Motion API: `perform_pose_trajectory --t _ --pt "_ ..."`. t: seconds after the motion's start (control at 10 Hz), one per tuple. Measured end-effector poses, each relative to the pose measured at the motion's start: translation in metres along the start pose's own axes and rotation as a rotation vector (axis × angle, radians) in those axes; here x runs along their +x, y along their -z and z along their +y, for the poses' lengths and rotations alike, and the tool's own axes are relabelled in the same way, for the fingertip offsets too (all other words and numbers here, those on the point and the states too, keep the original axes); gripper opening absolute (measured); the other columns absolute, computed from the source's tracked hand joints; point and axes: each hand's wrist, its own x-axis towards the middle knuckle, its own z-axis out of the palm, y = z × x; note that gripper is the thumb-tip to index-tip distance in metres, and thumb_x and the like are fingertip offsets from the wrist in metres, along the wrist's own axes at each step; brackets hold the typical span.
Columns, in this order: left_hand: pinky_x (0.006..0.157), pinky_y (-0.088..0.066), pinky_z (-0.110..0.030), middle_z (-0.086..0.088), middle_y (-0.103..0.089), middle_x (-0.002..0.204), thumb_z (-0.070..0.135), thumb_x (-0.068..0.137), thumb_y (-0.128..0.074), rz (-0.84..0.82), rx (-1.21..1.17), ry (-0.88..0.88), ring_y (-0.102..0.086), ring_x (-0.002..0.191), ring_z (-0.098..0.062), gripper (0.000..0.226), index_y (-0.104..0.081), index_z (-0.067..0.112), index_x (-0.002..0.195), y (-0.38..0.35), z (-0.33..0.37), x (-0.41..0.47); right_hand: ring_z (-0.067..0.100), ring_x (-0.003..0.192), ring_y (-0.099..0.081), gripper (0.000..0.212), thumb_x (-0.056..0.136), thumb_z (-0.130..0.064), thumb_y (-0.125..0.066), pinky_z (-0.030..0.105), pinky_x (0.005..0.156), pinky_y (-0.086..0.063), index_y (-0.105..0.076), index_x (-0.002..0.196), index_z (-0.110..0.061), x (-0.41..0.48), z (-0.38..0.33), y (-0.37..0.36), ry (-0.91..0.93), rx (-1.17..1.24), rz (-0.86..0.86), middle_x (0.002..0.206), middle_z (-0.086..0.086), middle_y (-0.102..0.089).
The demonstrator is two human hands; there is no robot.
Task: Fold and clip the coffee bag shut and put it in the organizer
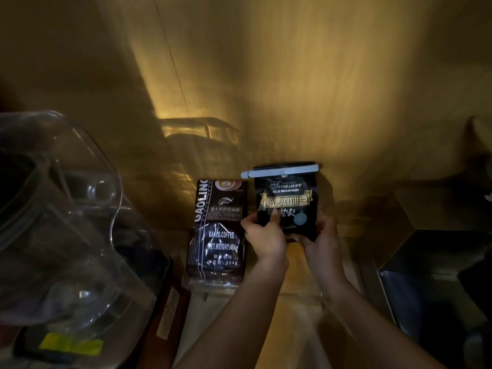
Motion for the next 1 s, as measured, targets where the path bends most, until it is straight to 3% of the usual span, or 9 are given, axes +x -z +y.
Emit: perform_pose_trajectory --t 0.1,0.2,0.3,0.4,0.6,0.7,0.8,0.9,1.0 --pt "0.087 -0.051 -0.043 -0.019 -0.048 0.122 0.021 0.081 -0.066 0.018 -0.034 0.003 -0.056 0.099 -0.032 0.036 -0.037 0.02 0.102 -0.011 -0.003 0.012 0.024 0.094 -0.059 0.051 0.071 -0.01 -0.074 0.016 0.059 -0.039 -0.04 0.108 -0.012 0.008 0.004 -0.004 0.062 -0.033 0.03 0.106 0.007 -0.06" --pt "0.086 -0.05 -0.04 -0.018 -0.045 0.125 0.023 0.082 -0.065 0.049 -0.053 -0.01 -0.056 0.098 -0.03 0.038 -0.034 0.025 0.102 -0.024 -0.006 0.02 0.029 0.097 -0.061 0.051 0.071 -0.016 -0.074 0.026 0.067 -0.042 -0.042 0.11 -0.008 0.015 0.007 -0.008 0.066 -0.107 0.04 0.111 0.014 -0.063" --pt "0.093 -0.049 -0.054 -0.018 -0.042 0.128 0.019 0.084 -0.062 0.056 -0.105 -0.006 -0.054 0.106 -0.033 0.036 -0.033 0.027 0.104 -0.033 -0.01 0.025 0.031 0.105 -0.058 0.053 0.075 -0.019 -0.07 0.034 0.074 -0.047 -0.039 0.117 -0.008 0.017 0.009 -0.012 0.045 -0.167 0.035 0.118 0.013 -0.061" --pt "0.093 -0.049 -0.056 -0.018 -0.041 0.129 0.018 0.085 -0.061 0.044 -0.12 0.012 -0.054 0.107 -0.034 0.038 -0.034 0.026 0.11 -0.032 -0.011 0.026 0.032 0.107 -0.058 0.053 0.077 -0.019 -0.068 0.039 0.075 -0.05 -0.037 0.118 -0.006 0.016 0.007 -0.012 0.048 -0.206 0.031 0.12 0.014 -0.059" --pt "0.098 -0.046 -0.052 -0.019 -0.046 0.131 0.009 0.083 -0.062 0.008 -0.126 0.014 -0.053 0.111 -0.034 0.053 -0.033 0.012 0.127 -0.023 0.007 0.009 0.035 0.097 -0.058 0.036 0.076 -0.017 -0.067 0.037 0.069 -0.045 -0.044 0.102 -0.006 0.014 -0.003 -0.005 0.046 -0.29 0.04 0.106 0.018 -0.061" --pt "0.095 -0.045 -0.04 -0.018 -0.048 0.13 0.009 0.08 -0.064 -0.016 -0.029 -0.057 -0.054 0.107 -0.03 0.055 -0.037 0.009 0.128 -0.012 0.02 -0.005 0.038 0.098 -0.055 0.036 0.075 -0.016 -0.067 0.042 0.075 -0.046 -0.048 0.101 -0.002 0.013 -0.011 0.007 0.069 -0.381 0.023 0.105 0.021 -0.057" --pt "0.101 -0.043 -0.049 -0.014 -0.05 0.129 0.012 0.079 -0.064 -0.117 0.023 -0.108 -0.053 0.111 -0.032 0.054 -0.04 0.014 0.128 0.002 0.037 -0.019 0.038 0.098 -0.054 0.038 0.073 -0.018 -0.07 0.042 0.075 -0.045 -0.05 0.102 -0.003 0.01 -0.028 0.024 0.083 -0.411 -0.011 0.107 0.021 -0.056" --pt "0.103 -0.041 -0.051 -0.008 -0.049 0.133 0.027 0.081 -0.063 -0.287 0.174 -0.292 -0.051 0.118 -0.028 0.054 -0.04 0.02 0.13 0.017 0.057 -0.031 0.033 0.101 -0.054 0.04 0.077 -0.022 -0.067 0.036 0.077 -0.043 -0.049 0.11 -0.009 0.008 -0.052 0.041 0.17 -0.374 -0.058 0.113 0.017 -0.056" --pt "0.106 -0.038 -0.048 -0.007 -0.048 0.135 0.043 0.082 -0.058 -0.289 0.403 -0.542 -0.045 0.124 -0.024 0.059 -0.035 0.025 0.132 0.036 0.08 -0.042 0.028 0.114 -0.048 0.055 0.079 -0.03 -0.065 0.035 0.09 -0.039 -0.041 0.126 -0.016 0.003 -0.083 0.059 0.256 -0.365 -0.094 0.127 0.012 -0.051"
